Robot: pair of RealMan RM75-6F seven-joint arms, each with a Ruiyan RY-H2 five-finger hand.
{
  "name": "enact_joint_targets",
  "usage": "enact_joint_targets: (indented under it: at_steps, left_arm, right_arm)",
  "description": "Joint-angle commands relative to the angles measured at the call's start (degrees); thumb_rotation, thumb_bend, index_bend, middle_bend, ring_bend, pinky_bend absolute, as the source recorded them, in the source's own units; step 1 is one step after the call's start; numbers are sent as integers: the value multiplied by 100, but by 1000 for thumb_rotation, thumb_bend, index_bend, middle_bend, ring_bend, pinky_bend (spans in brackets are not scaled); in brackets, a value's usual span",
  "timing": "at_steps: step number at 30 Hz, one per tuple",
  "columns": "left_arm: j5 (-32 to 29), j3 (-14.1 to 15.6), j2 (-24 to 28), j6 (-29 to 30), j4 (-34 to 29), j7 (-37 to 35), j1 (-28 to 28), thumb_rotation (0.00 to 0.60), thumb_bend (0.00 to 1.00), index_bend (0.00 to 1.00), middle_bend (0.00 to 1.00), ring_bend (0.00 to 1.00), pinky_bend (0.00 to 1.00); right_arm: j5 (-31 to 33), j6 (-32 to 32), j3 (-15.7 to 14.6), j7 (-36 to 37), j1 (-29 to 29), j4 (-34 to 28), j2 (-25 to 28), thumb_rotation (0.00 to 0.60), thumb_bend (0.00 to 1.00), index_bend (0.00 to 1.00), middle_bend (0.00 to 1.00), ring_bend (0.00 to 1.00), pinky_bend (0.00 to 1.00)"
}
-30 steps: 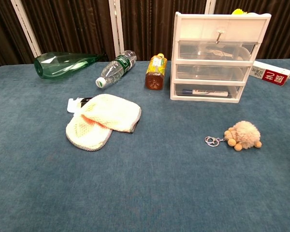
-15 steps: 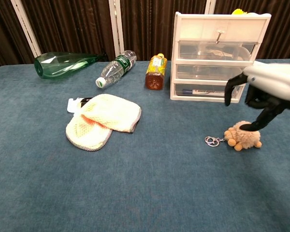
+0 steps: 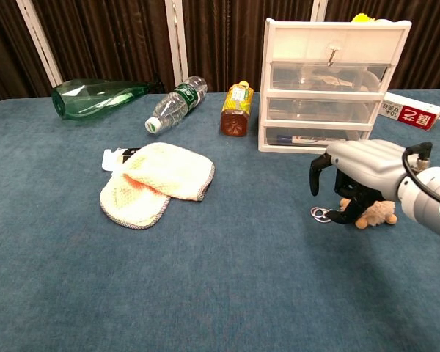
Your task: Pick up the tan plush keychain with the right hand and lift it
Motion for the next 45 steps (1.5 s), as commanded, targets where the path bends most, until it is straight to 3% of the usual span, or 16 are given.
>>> enact_joint_targets:
  at_steps: [1, 14, 45]
  left_arm:
    - [-13, -7, 2, -6, -2, -7, -3, 474, 57, 0, 0, 0, 0]
    - [-25, -9, -2, -26, -35, -11, -16, 474, 58, 0, 0, 0, 0]
    - [-141, -34, 4, -102, -86, -35, -40, 472, 58, 0, 0, 0, 0]
  right_arm:
    - [177, -52, 15, 35, 79, 186, -127, 600, 289, 443, 1000, 1000, 1000]
    - [569, -97, -27, 157, 185, 623, -340, 600, 291, 457, 1000, 1000, 1000]
    - [1009, -156, -31, 309, 422, 993, -601, 600, 334, 481, 1000, 1000, 1000]
